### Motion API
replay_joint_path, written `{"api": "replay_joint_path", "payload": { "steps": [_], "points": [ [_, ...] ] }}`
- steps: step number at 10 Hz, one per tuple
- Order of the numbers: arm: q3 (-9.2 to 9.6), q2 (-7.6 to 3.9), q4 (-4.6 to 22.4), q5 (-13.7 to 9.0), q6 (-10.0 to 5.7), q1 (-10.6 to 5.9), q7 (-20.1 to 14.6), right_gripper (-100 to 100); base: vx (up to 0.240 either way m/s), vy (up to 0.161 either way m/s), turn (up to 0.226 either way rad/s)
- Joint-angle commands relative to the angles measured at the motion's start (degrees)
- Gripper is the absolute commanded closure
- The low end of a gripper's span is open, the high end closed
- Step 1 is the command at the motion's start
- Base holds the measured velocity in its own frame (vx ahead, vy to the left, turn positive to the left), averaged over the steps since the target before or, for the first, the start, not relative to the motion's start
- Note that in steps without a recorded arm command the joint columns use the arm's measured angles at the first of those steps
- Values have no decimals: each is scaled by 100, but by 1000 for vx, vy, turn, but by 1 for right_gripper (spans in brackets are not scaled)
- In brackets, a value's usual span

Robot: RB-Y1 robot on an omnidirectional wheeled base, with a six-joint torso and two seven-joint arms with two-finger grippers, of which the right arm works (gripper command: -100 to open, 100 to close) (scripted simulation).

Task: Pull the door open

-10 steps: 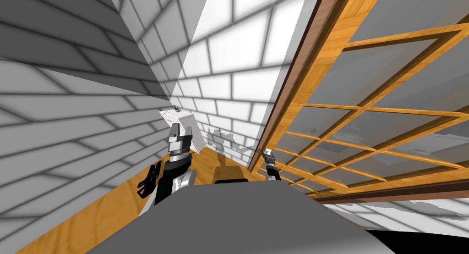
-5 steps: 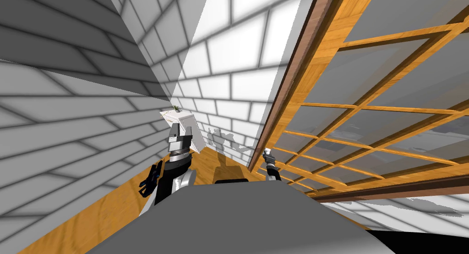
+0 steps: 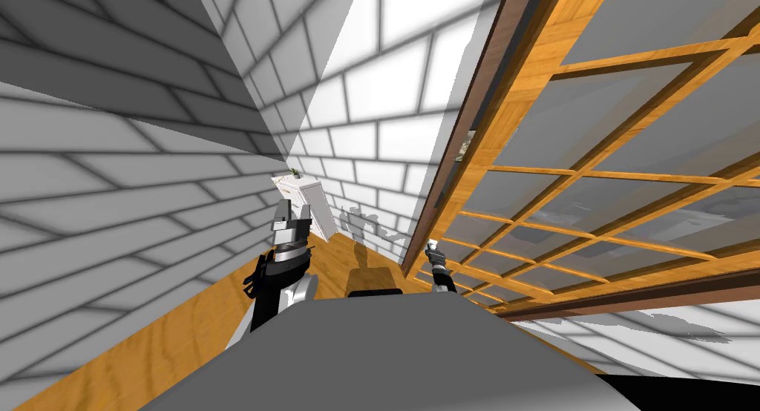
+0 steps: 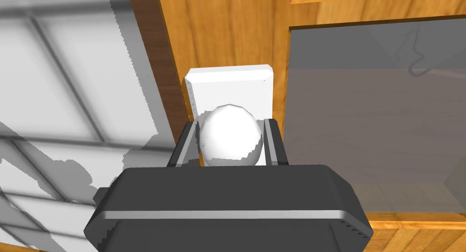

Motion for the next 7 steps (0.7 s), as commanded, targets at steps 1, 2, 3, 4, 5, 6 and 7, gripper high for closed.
{"api": "replay_joint_path", "payload": {
  "steps": [1, 2, 3, 4, 5, 6, 7],
  "points": [
    [118, -55, 24, 49, -49, 9, -155, 100, -205, -8, 88],
    [184, -91, -2, 76, -56, 30, -226, 100, -248, -1, 79],
    [276, -142, -39, 113, -66, 60, -325, 100, -255, -15, 107],
    [353, -184, -69, 145, -74, 84, -408, 100, -249, -34, 89],
    [406, -212, -90, 166, -79, 101, -464, 100, -243, -32, 81],
    [369, -191, -121, 151, -48, 121, -402, 100, -106, -7, 28],
    [492, -251, -158, 213, -85, 186, -512, 100, -175, -18, 87]
  ]
}}
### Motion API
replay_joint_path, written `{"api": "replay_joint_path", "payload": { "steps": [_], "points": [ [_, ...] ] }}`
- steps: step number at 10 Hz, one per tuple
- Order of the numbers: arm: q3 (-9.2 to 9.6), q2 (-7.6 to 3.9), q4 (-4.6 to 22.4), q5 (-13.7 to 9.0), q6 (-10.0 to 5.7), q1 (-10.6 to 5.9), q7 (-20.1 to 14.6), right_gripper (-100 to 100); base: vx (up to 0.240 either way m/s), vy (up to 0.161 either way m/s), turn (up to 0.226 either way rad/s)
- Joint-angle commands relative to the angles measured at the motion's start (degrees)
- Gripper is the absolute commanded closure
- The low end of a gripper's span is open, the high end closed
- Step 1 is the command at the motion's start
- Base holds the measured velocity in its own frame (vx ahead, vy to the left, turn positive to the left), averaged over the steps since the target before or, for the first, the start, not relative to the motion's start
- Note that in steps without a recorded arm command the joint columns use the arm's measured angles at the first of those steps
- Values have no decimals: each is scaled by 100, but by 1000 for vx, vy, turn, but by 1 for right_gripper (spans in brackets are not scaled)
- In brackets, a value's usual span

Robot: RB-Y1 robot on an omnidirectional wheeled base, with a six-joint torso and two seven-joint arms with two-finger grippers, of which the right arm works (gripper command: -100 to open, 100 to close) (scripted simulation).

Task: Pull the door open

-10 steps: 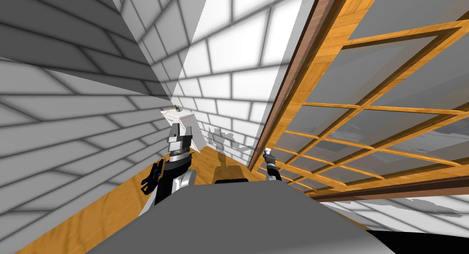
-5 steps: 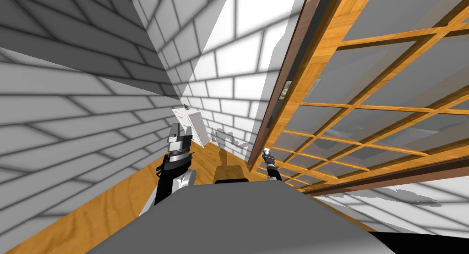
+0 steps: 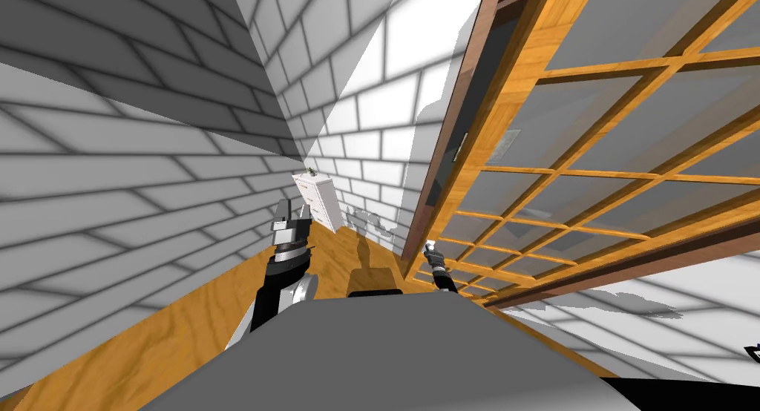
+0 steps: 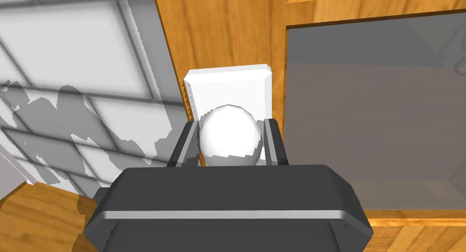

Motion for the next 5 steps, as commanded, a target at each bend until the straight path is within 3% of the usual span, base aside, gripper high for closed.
{"api": "replay_joint_path", "payload": {
  "steps": [1, 5],
  "points": [
    [115, -77, -49, 61, -72, 69, -119, 100, -274, 2, 103],
    [510, -351, -167, 269, -297, 252, -511, 100, -267, -47, 100]
  ]
}}
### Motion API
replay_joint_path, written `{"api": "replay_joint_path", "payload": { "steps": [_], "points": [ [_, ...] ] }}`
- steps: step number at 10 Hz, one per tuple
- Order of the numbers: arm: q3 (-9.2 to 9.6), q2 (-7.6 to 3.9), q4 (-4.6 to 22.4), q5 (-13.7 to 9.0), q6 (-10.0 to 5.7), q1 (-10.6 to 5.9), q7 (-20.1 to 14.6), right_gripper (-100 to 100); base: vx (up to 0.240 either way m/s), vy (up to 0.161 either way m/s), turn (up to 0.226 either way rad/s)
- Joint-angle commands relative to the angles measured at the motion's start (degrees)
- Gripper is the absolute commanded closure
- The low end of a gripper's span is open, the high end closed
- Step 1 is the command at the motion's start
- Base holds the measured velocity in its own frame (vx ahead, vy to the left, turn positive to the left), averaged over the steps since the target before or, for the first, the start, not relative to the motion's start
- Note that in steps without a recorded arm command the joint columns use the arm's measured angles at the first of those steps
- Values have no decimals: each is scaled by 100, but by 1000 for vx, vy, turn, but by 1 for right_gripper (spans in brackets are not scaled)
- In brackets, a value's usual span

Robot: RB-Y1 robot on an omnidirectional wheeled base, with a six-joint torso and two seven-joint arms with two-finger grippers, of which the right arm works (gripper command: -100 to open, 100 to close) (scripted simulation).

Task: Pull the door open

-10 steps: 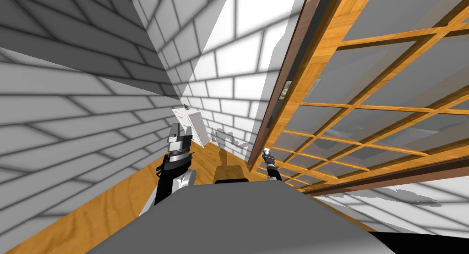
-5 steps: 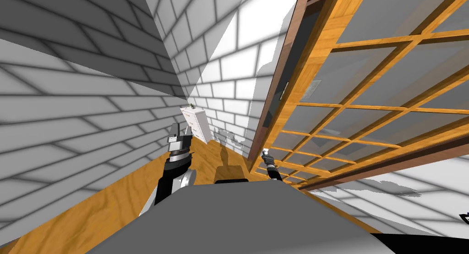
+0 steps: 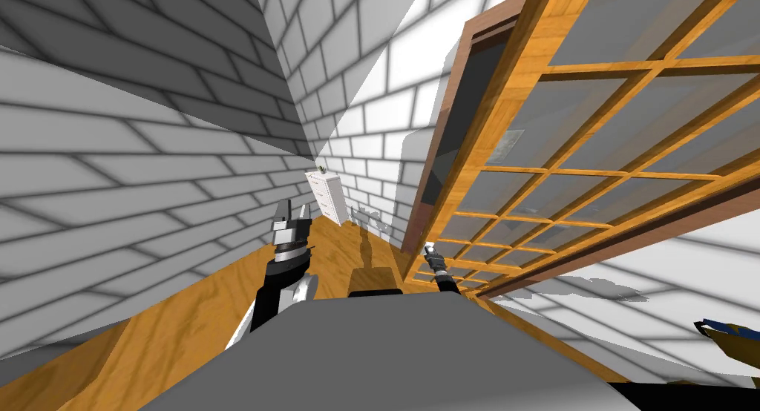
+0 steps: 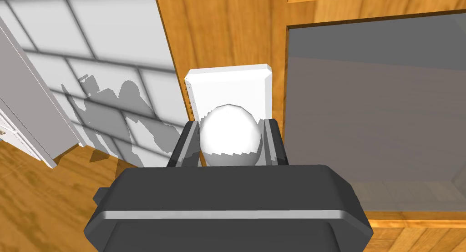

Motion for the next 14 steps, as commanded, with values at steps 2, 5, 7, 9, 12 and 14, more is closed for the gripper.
{"api": "replay_joint_path", "payload": {
  "steps": [2, 5, 7, 9, 12, 14],
  "points": [
    [74, -44, -73, 38, -12, 52, -57, 100, -165, -45, 44],
    [289, -214, -37, 186, -270, 178, -317, 100, -192, -24, 107],
    [427, -346, -11, 285, -465, 258, -500, 100, -259, -39, 105],
    [552, -465, 13, 374, -640, 330, -666, 100, -256, -79, 104],
    [634, -516, 86, 404, -770, 394, -745, 100, -176, -67, 121],
    [724, -601, 174, 445, -988, 457, -861, 100, -232, -53, 175]
  ]
}}
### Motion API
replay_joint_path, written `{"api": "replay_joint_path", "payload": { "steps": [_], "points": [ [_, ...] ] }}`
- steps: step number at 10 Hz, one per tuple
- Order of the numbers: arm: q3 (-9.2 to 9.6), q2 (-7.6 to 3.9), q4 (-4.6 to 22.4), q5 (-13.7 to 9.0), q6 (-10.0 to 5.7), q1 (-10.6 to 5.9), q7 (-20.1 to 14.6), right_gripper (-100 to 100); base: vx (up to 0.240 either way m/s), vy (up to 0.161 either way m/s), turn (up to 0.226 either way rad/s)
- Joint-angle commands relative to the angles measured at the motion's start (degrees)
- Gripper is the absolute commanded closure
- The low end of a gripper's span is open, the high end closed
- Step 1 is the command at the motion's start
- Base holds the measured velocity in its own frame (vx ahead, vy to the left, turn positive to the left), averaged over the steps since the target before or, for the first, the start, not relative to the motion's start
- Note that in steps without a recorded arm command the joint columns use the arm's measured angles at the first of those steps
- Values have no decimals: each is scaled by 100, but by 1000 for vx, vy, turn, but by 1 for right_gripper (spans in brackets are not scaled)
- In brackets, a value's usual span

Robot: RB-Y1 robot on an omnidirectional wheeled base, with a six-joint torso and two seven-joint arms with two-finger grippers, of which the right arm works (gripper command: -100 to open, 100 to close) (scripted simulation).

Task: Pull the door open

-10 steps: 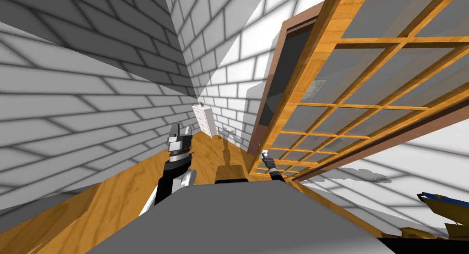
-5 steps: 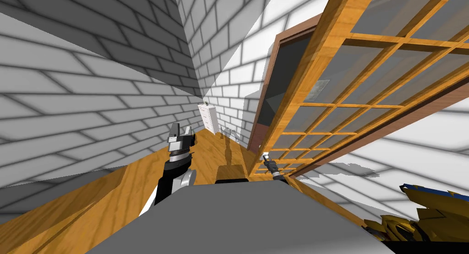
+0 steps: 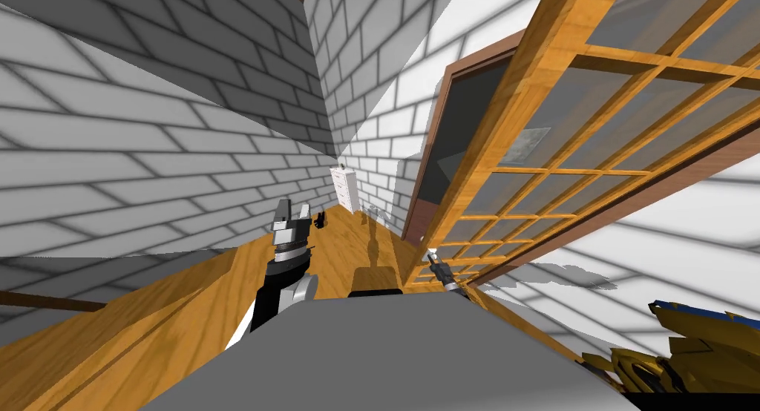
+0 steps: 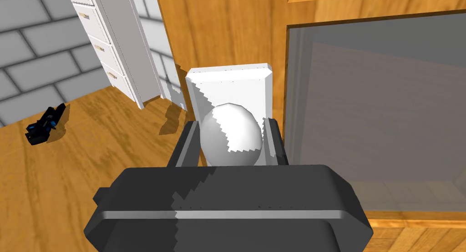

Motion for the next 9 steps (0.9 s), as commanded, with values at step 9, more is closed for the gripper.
{"api": "replay_joint_path", "payload": {
  "steps": [9],
  "points": [
    [299, -191, 336, 87, -682, 208, -300, 100, -184, -61, 132]
  ]
}}
